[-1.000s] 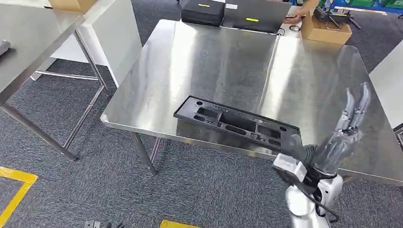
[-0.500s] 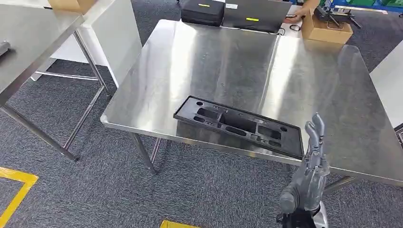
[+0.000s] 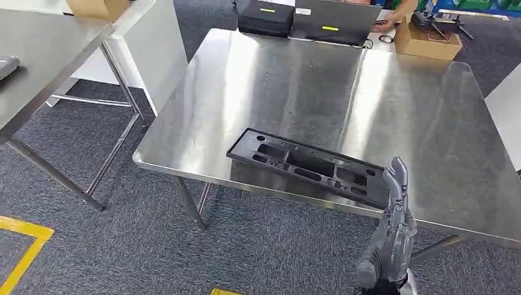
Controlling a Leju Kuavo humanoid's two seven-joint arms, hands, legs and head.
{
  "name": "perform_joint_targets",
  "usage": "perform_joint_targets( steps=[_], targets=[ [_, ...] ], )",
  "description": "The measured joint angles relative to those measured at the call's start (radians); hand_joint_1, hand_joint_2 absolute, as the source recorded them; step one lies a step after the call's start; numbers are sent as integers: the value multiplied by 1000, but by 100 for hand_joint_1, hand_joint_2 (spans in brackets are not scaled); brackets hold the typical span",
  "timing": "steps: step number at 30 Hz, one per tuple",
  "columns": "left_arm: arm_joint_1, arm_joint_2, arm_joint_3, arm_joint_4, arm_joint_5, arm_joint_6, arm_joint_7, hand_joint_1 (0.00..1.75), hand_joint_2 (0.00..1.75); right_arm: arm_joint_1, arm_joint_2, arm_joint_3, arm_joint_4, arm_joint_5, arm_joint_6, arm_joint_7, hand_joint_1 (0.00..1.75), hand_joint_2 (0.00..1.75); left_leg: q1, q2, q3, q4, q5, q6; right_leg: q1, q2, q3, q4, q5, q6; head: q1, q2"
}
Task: Take the parts from the cabinet and place them on the table.
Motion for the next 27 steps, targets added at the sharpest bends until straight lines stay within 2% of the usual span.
perform_joint_targets(
  steps=[1, 2, 3, 5, 6, 7, 9, 10, 11, 12, 14, 15, 16, 17, 18, 19, 20, 21, 22, 23, 24, 25, 26, 27],
  targets=[
    [0, 0, 0, 0, 0, 0, 0, 0, 0, 1, 0, 0, 0, 0, 0, 0, 0, 0, -1, -1, 1, 1, -2, -8, 9, 3, -7, 3, 9, -7, 0, 0],
    [1, 0, 0, 0, 0, 0, 0, 0, 0, -1, -1, 0, 0, 0, 4, -1, 0, 0, -1, -1, 2, 11, -2, -16, 8, 3, -8, -4, 4, -15, 0, 0],
    [1, 0, 1, 0, 4, 0, 1, 0, 0, 0, -1, 0, 1, -3, 17, 2, 0, 0, -1, -1, 3, 12, -1, -17, 8, 4, -9, -2, 5, -16, -4, 0],
    [1, 1, 9, 0, 22, 2, 4, 0, 0, -1, 3, 0, 6, -64, 91, 2, 0, 0, 6, 0, -4, 26, -17, -27, -10, 2, -7, -7, 10, -25, -2, 0],
    [1, -2, 17, 0, 32, 5, 6, 0, 0, -1, 8, -2, 18, -99, 130, 1, 0, 0, 7, 5, -16, 60, -53, -34, -8, 1, -8, -7, 13, -37, -7, 0],
    [1, -4, 28, 0, 43, 10, 6, 0, 0, -1, 17, -4, 40, -120, 161, -2, 0, 0, 10, 6, -39, 122, -97, -41, -5, 0, -11, -7, 14, -48, -8, 0],
    [4, -8, 50, 0, 69, 16, 12, 0, 0, -2, 35, -11, 93, -126, 205, -8, 0, 0, 15, 6, -104, 281, -174, -52, -2, -1, -19, -6, 19, -54, -9, 0],
    [6, -11, 65, 0, 87, 23, 16, 0, 0, -3, 47, -12, 123, -125, 226, -10, 0, 0, 19, 6, -116, 316, -179, -56, -1, -1, -22, -6, 20, -54, -8, 0],
    [9, -14, 79, 0, 98, 27, 18, 0, 0, -4, 57, -15, 148, -122, 240, -10, 0, 0, 22, 6, -106, 306, -162, -58, -1, -1, -25, -5, 22, -56, -9, 0],
    [12, -19, 95, 0, 108, 37, 19, 0, 0, -6, 69, -18, 173, -122, 254, -11, 0, 0, 26, 8, -74, 255, -127, -59, -2, -1, -26, -5, 23, -55, -9, 0],
    [12, -26, 114, 0, 121, 47, 18, 0, 0, -10, 86, -22, 204, -122, 275, -11, 0, 0, 33, 12, 24, 91, -58, -63, -6, -1, -26, -1, 25, -51, -8, 0],
    [11, -35, 126, 0, 127, 54, 16, 0, 0, -14, 95, -26, 218, -123, 283, -11, 0, 0, 37, 10, 64, 18, -69, -68, 0, -2, -28, 1, 26, -48, -10, 0],
    [12, -39, 137, -1, 135, 57, 16, 0, 0, -15, 103, -27, 230, -124, 291, -11, 0, 0, 29, 2, 61, 25, -51, -56, 3, -2, -33, 2, 31, -41, -10, 0],
    [13, -43, 145, -1, 137, 62, 14, 0, 0, -15, 108, -28, 238, -128, 295, -13, 0, 0, 29, 3, 55, 22, -53, -54, 7, -1, -34, 2, 33, -37, -7, 0],
    [15, -47, 155, -1, 142, 64, 11, 0, 0, -13, 116, -31, 248, -134, 299, -15, 0, 0, 25, 3, 50, 21, -52, -48, 5, -1, -38, 2, 39, -28, -10, 0],
    [15, -52, 162, -1, 145, 64, 5, 0, 0, -11, 121, -36, 256, -137, 299, -15, 0, 0, 22, 3, 47, 19, -47, -39, 6, -1, -40, -5, 45, -19, -6, 0],
    [15, -57, 172, -2, 147, 62, -1, 0, 0, -12, 126, -45, 263, -139, 299, -15, 0, 0, 29, 6, 43, 6, -32, -19, 9, -2, -46, 4, 39, -13, -6, 0],
    [14, -60, 177, -2, 153, 57, -3, 0, 0, -12, 129, -52, 268, -138, 299, -15, 0, 0, 23, 8, 37, 3, -25, -11, 6, 1, -65, 32, 8, -18, -8, 0],
    [14, -60, 182, -2, 155, 50, -5, 0, 0, -13, 132, -55, 273, -134, 298, -15, 0, 0, 23, 10, 27, 3, -18, 0, 6, 1, -86, 85, -35, -27, 0, 0],
    [14, -60, 186, -2, 156, 44, -5, 0, 0, -13, 133, -59, 279, -131, 295, -15, 0, 0, 20, 11, 17, 3, -11, 4, 6, 1, -114, 167, -83, -34, 2, 0],
    [14, -61, 193, -2, 158, 38, -6, 0, 0, -12, 134, -63, 288, -125, 292, -15, 0, 0, 18, 13, 5, 4, -3, 6, 6, 1, -144, 256, -125, -36, 1, 0],
    [14, -61, 198, -2, 158, 33, -6, 0, 0, -12, 134, -66, 296, -121, 290, -15, 0, 0, 16, 14, -6, 4, 5, 7, 6, 1, -154, 303, -141, -32, 2, 0],
    [15, -62, 201, -2, 158, 29, -6, 0, 0, -12, 135, -69, 303, -118, 290, -15, 0, 0, 14, 14, -15, 5, 12, 6, 7, 1, -141, 306, -136, -26, 0, 0],
    [15, -64, 204, -2, 158, 25, -6, 0, 0, -12, 135, -71, 309, -117, 289, -15, 0, 0, 12, 14, -24, 5, 19, 6, 7, 1, -108, 268, -117, -19, 1, 0]
  ],
)
